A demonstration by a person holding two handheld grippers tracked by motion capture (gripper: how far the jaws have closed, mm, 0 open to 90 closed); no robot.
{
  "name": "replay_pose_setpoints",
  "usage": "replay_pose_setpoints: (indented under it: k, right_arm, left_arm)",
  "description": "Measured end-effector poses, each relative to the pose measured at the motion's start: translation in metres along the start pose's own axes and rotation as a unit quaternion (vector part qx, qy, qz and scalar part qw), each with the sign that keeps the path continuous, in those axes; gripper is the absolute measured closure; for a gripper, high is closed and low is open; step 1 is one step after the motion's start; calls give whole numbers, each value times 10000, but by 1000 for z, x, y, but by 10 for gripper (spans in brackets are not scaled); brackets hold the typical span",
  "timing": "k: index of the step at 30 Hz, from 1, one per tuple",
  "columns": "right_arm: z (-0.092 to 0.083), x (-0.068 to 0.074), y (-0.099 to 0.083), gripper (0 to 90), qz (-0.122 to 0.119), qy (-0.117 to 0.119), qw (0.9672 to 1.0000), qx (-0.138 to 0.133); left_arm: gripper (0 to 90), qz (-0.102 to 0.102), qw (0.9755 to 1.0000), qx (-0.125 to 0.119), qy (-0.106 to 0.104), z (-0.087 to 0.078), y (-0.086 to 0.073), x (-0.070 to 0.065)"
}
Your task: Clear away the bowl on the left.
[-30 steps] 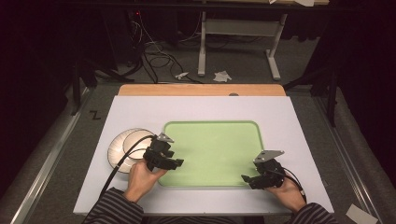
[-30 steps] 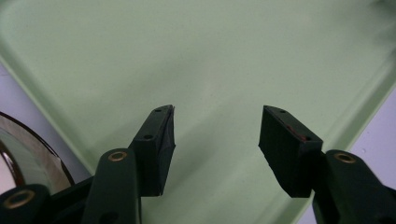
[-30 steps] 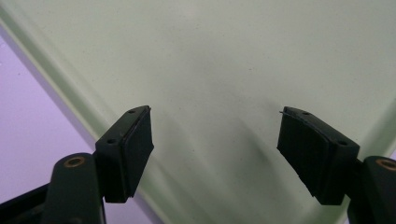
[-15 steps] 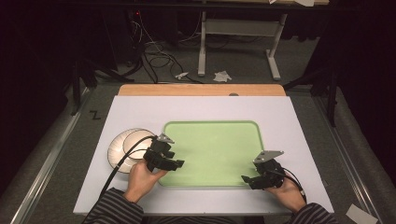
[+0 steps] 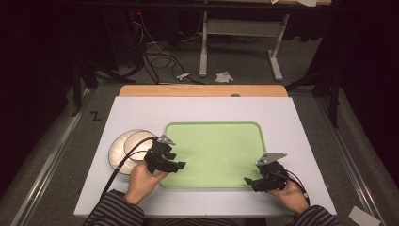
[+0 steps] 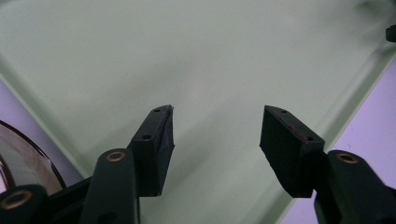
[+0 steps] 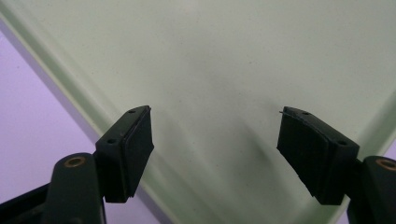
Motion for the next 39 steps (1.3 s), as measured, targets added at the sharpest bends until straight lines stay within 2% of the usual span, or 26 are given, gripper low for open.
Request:
replay_pose_setpoints:
  k: [7,16,22,27,39]
  right_arm:
    - [0,0,0,283,-7,20,10000,23]
    - [1,1,0,283,-2,30,10000,45]
    - [2,1,0,282,-65,50,10000,47]
    - [2,2,-1,282,-55,55,9999,135]
    - [4,3,-1,282,-50,83,9999,143]
  left_arm:
    - [444,-39,9998,-200,50,-12,4,4]
    - [444,-240,9982,-549,84,-32,8,12]
    - [444,-255,9979,-589,100,-36,9,13]
    - [444,-270,9978,-592,114,-36,9,14]
    - [443,-305,9974,-637,130,-40,10,18]
Point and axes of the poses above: each handheld gripper's, and its own axes: z roughly forward along the jaws, y roughly out of its top, x roughly to its left, the point moved 5 cm from there along z, roughly forward along the jaws, and after that the axes turned 3 degrees about -y, right-handed, at the moved point
